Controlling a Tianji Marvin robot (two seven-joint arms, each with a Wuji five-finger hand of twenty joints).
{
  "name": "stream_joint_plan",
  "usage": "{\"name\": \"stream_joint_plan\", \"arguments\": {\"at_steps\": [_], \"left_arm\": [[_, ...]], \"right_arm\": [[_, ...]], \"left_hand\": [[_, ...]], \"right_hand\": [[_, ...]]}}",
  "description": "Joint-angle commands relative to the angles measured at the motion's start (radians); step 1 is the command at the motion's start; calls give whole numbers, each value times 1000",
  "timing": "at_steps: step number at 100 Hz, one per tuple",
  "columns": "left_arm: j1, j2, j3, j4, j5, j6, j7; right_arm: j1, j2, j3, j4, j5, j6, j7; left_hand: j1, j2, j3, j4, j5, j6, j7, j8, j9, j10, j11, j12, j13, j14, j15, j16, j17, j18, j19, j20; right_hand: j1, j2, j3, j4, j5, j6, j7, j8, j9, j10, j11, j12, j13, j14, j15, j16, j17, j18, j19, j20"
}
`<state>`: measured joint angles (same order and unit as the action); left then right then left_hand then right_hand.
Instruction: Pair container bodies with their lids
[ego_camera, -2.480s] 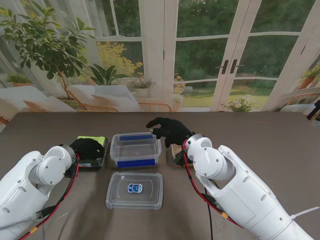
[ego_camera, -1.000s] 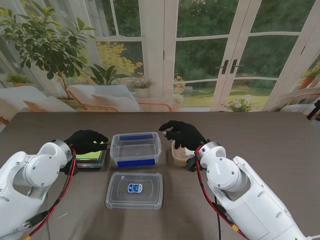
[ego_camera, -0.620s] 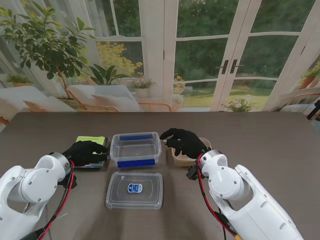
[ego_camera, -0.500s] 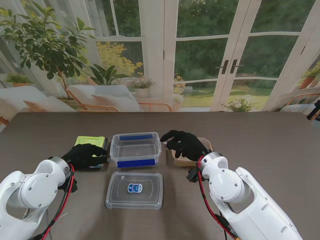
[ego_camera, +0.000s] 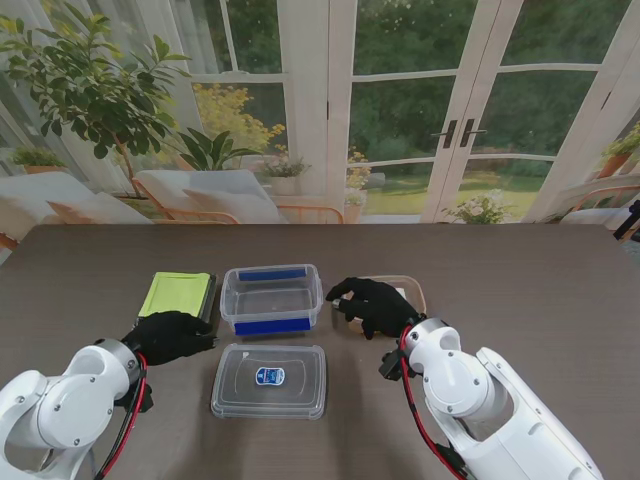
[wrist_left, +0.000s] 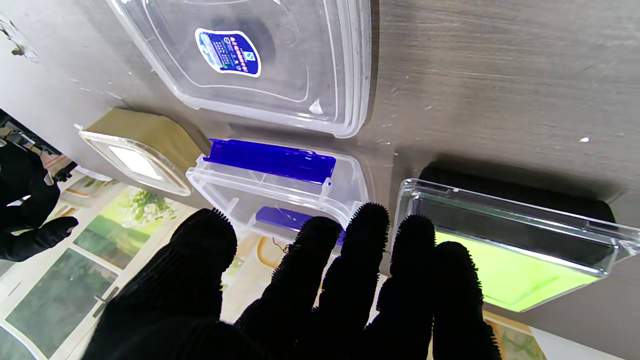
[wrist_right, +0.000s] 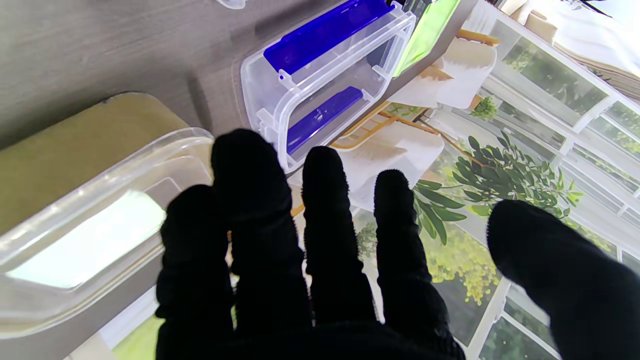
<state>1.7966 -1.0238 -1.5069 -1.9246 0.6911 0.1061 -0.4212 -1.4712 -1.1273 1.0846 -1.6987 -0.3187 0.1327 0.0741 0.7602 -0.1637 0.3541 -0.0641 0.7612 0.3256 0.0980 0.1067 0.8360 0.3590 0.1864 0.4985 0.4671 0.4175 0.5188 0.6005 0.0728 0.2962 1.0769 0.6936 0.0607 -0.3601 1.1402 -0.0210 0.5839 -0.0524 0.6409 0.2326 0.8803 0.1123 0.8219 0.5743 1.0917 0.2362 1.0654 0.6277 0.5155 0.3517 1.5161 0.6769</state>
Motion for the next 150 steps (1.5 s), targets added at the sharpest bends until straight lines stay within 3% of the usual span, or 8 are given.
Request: {"name": "stream_joint_plan", "arguments": {"at_steps": [1, 40, 47, 57, 69, 79, 100, 150], "left_arm": [[8, -8, 3, 1, 3, 2, -8], [54, -15, 23, 6, -10, 47, 31], [62, -16, 22, 11, -22, 61, 35], [69, -15, 21, 17, -42, 84, 28], [70, -8, 17, 26, -48, 100, -13], [64, -1, 17, 36, -49, 114, -52], [34, 13, 29, 63, -44, 149, -124], [-32, 21, 98, 128, -48, 171, -145]], "right_arm": [[-6, 0, -4, 2, 0, 2, 18], [-34, 12, -5, 3, -11, 16, 55], [-38, 16, -8, 5, -24, 20, 67], [-38, 24, -15, 10, -46, 27, 89], [-30, 33, -30, 20, -80, 34, 115], [-16, 39, -46, 33, -108, 39, 134], [6, 46, -75, 68, -134, 48, 157], [31, 63, -127, 97, -178, 67, 216]], "left_hand": [[21, 25, -12, 4, 8, 12, 8, 3, 18, 26, 8, 15, 15, 35, 18, 18, 3, 0, 49, 20], [29, 32, -10, 1, 20, 40, 12, 5, 46, 45, 32, 55, 58, 67, 102, 60, 46, 19, 161, 57], [55, 36, -12, -1, 32, 51, 16, 7, 71, 55, 88, 131, 87, 95, 206, 131, 94, 36, 219, 104], [93, 37, 5, -4, 45, 71, 13, 4, 105, 66, 229, 308, 154, 123, 399, 260, 181, 59, 290, 235], [122, 20, 65, -3, 59, 76, 8, 1, 129, 52, 425, 491, 244, 103, 598, 365, 288, 75, 372, 363], [119, 0, 139, -4, 68, 75, 2, -3, 156, 29, 560, 590, 315, 67, 731, 415, 373, 84, 441, 417], [92, -5, 180, -7, 55, 65, -11, -8, 221, 1, 710, 694, 420, 22, 889, 450, 484, 103, 533, 445], [83, 20, 125, -9, 1, 61, -30, -16, 210, 9, 692, 701, 399, 35, 874, 441, 460, 107, 515, 438]], "right_hand": [[2, -18, 13, -28, -13, 3, 14, 6, 27, 15, 30, 23, 49, 7, 30, 12, 170, 13, 54, 39], [1, -17, 16, -24, -7, 11, 21, 9, 48, 10, 78, 73, 104, -12, 119, 37, 225, 4, 121, 54], [13, -23, 45, -17, -8, 10, 21, 9, 59, 2, 125, 113, 143, -34, 183, 56, 268, -10, 169, 64], [28, -30, 100, -4, -8, 5, 22, 9, 87, -13, 195, 180, 210, -71, 273, 77, 338, -27, 236, 68], [41, -39, 163, 8, -3, -3, 15, 6, 149, -36, 251, 246, 218, -129, 407, 139, 437, -42, 299, 48], [45, -36, 197, 16, 6, -8, 12, 5, 208, -54, 284, 283, 220, -172, 488, 187, 517, -51, 335, 25], [49, -34, 234, 24, 41, -5, 4, -1, 312, -77, 318, 331, 221, -217, 588, 257, 630, -40, 371, -14], [16, -27, 193, 21, 52, 40, -15, -11, 348, -92, 314, 359, 222, -244, 615, 283, 651, -52, 385, -30]]}}
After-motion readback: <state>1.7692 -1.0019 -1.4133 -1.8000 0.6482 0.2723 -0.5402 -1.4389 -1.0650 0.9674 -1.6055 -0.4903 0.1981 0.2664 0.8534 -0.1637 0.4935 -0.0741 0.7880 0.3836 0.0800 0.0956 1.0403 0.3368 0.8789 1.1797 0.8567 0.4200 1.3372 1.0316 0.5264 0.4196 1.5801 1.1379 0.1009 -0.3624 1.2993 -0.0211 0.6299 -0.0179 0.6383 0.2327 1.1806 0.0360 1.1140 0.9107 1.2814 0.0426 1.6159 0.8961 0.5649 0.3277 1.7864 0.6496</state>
